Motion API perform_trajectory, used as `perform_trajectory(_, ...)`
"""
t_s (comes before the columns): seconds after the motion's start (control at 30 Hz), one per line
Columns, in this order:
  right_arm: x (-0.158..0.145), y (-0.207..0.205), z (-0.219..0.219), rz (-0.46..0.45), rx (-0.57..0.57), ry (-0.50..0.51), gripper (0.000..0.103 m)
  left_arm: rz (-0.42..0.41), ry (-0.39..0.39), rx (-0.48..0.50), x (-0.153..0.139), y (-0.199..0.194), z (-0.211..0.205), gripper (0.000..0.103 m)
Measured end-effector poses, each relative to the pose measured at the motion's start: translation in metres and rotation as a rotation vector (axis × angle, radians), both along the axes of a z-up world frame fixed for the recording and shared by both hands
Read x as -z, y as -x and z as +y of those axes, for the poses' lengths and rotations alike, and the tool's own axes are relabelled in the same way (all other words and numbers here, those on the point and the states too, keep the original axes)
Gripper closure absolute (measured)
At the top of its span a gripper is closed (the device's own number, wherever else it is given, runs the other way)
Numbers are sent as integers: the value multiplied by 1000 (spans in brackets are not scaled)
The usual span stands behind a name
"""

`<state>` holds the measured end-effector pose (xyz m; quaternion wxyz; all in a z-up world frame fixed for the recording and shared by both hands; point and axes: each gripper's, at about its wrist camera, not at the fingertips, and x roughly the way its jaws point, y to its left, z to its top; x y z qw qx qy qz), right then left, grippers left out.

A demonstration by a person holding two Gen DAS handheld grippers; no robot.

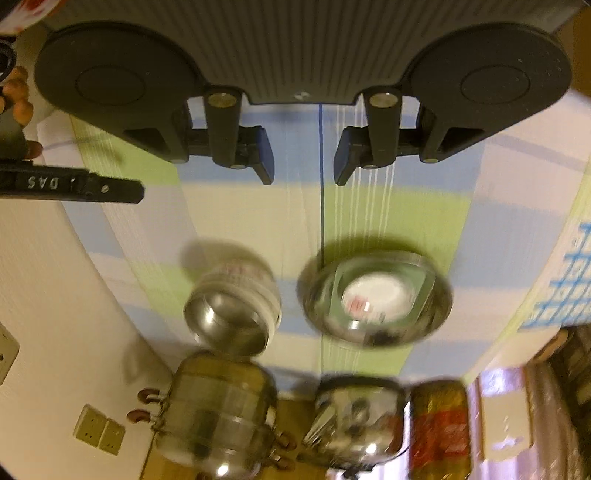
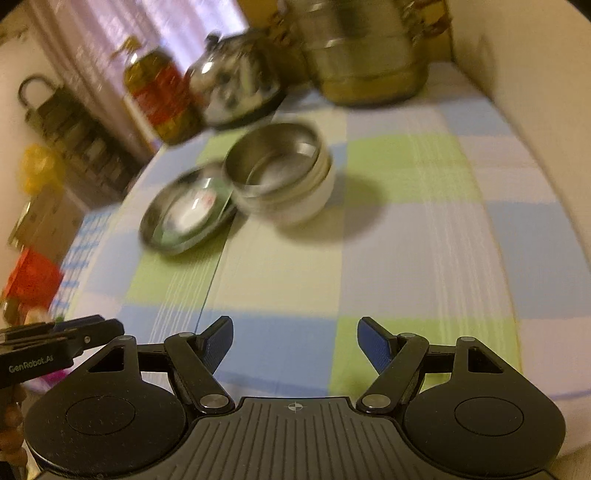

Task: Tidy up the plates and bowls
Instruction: 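Withdraw both open grippers up and away from the bowl stack, then move both grippers to the white bowl stack's rim and close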

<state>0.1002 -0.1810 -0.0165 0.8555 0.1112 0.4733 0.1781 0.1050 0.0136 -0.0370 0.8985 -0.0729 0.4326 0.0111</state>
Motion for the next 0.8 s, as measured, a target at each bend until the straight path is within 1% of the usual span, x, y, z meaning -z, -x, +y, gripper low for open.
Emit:
perform_trajectory(0.03,-2,-6,-2,-16,26,-6,28,-12,-6,13,-2,-11,1,73)
perform_trajectory(0.1,-7,-20,-6,-55,62,-27,35,-46,-13,39,-5,-31,1,74)
perform_trajectory(0.13,-8,-26,-7,-70,71,-36,45,-63,-20,53,-6,-42,1,75)
perform_trajectory(0.17,-8,-34,-8,-81,79,-44,54,-75,-25,66,-7,-52,0,79)
perform_trajectory(0.2,-9,-42,-8,-95,87,-54,59,-86,-27,80,-8,-63,-1,80)
perform_trajectory(0.27,-10,-57,-7,-128,103,-75,76,-107,-32,105,-9,-83,-3,85)
perform_trajectory(0.37,-12,-77,-4,-185,117,-83,89,-138,-39,141,-9,-111,-8,88)
perform_trajectory(0.43,-12,-89,1,-217,117,-87,93,-149,-40,164,-9,-127,-11,91)
perform_trajectory(0.5,-11,-100,5,-229,120,-82,96,-160,-42,186,-7,-141,-14,93)
perform_trajectory(0.57,-8,-110,9,-238,122,-82,98,-165,-45,209,-5,-152,-16,98)
perform_trajectory(0.63,-4,-118,12,-240,121,-84,100,-167,-44,220,-2,-163,-17,99)
perform_trajectory(0.8,8,-130,18,-230,115,-58,101,-144,-37,238,9,-181,-17,102)
